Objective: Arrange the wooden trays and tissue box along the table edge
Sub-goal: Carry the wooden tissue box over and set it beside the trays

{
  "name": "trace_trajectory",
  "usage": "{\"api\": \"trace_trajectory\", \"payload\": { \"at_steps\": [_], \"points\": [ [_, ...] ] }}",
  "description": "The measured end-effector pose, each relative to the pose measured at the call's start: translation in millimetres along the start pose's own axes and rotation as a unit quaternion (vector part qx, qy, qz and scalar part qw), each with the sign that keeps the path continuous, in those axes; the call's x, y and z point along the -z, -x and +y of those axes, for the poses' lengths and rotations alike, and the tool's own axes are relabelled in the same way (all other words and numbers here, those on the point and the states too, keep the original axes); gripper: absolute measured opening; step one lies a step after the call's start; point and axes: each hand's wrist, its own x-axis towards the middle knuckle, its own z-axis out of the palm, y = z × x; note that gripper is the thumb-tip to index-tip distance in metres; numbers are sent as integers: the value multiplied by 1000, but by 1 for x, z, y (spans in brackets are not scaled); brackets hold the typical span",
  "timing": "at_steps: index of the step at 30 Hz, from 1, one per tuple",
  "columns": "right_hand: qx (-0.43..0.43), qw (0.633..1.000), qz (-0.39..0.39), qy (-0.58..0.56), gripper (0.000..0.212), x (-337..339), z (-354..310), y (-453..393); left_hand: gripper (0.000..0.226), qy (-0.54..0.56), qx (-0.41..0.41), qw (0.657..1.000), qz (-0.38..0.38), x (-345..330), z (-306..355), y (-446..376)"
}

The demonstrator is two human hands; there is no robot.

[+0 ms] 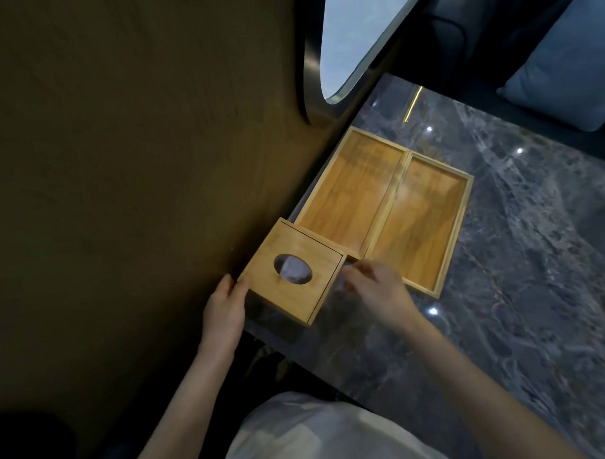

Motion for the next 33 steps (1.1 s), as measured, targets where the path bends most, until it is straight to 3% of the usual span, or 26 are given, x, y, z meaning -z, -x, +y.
{"api": "trace_trajectory", "payload": {
  "at_steps": [2, 4, 6, 10, 15, 33],
  "points": [
    [67, 995, 56, 56, 21, 11, -8, -10, 68, 50, 20, 999, -4, -4, -13, 12],
    [110, 989, 68, 65, 25, 18, -16, -19, 48, 93, 31, 995, -26, -11, -19, 23],
    [139, 988, 46, 55, 29, 20, -24, -27, 36, 149, 54, 986, -54, -19, -18, 32],
    [142, 986, -52, 73, 33, 16, -35, -40, 43, 207, 77, 973, -72, -30, -12, 37],
    [153, 972, -105, 147, 34, 10, -30, -46, 15, 155, 37, 985, -72, -40, -16, 39],
    [189, 960, -83, 187, 31, 6, -41, -61, 27, 71, -29, 997, -30, -40, -11, 21]
  ]
}}
